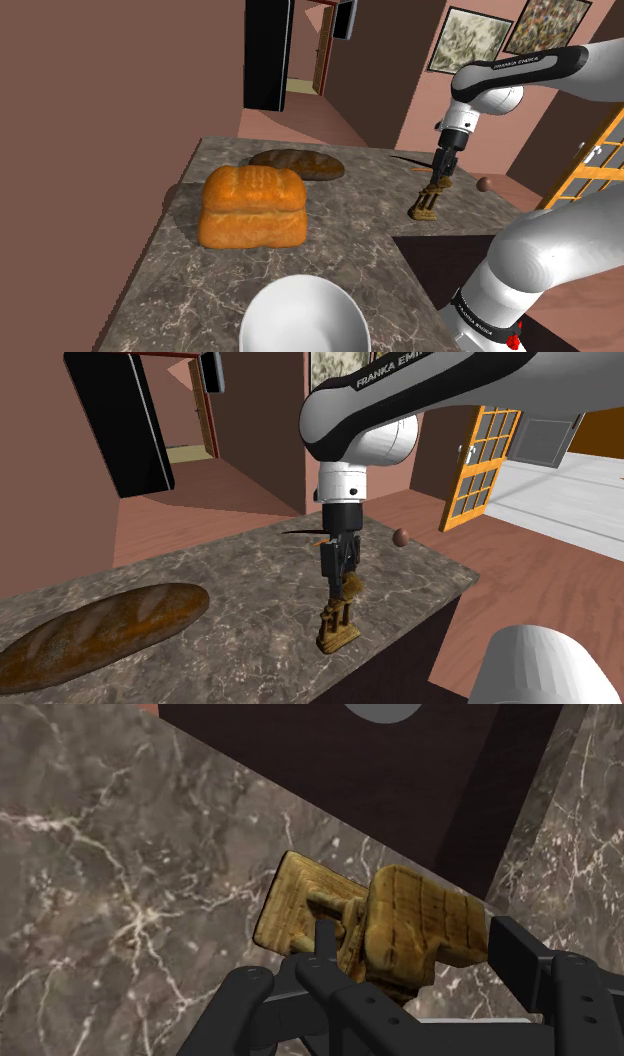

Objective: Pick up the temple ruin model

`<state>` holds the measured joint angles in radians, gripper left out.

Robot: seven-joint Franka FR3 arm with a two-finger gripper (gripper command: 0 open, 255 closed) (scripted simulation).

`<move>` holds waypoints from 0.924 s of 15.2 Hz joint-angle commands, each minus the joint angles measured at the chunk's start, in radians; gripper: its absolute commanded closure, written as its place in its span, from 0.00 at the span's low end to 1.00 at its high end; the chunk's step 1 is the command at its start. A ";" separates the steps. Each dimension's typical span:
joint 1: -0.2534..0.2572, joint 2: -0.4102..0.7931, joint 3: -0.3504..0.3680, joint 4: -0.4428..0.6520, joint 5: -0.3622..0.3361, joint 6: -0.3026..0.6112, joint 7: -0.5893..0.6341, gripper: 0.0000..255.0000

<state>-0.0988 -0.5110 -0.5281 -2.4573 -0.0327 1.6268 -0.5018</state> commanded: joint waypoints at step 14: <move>0.001 -0.021 0.017 0.062 0.005 -0.082 0.018 1.00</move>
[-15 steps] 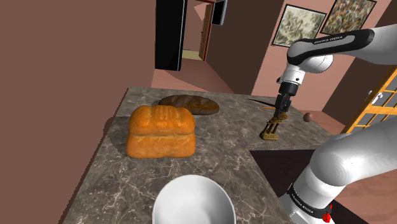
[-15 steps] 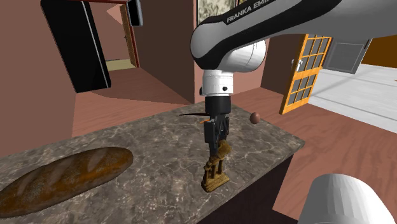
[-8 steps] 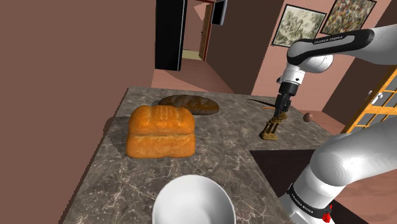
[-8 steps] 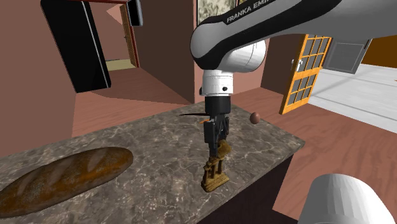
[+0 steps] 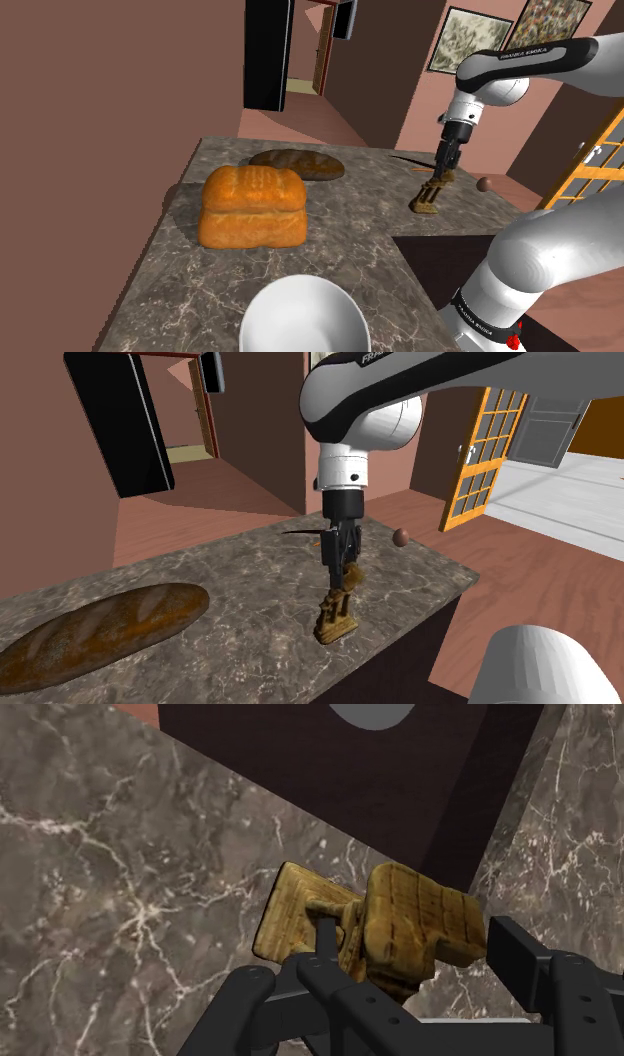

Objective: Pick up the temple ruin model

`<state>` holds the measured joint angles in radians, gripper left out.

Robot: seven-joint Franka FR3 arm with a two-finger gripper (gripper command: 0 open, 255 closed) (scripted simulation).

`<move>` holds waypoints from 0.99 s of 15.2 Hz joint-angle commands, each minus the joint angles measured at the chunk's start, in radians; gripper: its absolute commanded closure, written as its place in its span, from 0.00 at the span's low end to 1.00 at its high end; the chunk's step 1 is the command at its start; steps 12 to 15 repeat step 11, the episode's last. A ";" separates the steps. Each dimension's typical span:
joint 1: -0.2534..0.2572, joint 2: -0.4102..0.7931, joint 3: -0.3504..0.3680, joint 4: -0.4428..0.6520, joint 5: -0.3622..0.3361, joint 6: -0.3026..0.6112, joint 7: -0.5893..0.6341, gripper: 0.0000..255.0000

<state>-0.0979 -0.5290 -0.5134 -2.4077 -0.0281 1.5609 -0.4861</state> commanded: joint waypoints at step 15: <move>0.006 -0.017 0.024 0.124 0.014 -0.138 0.025 1.00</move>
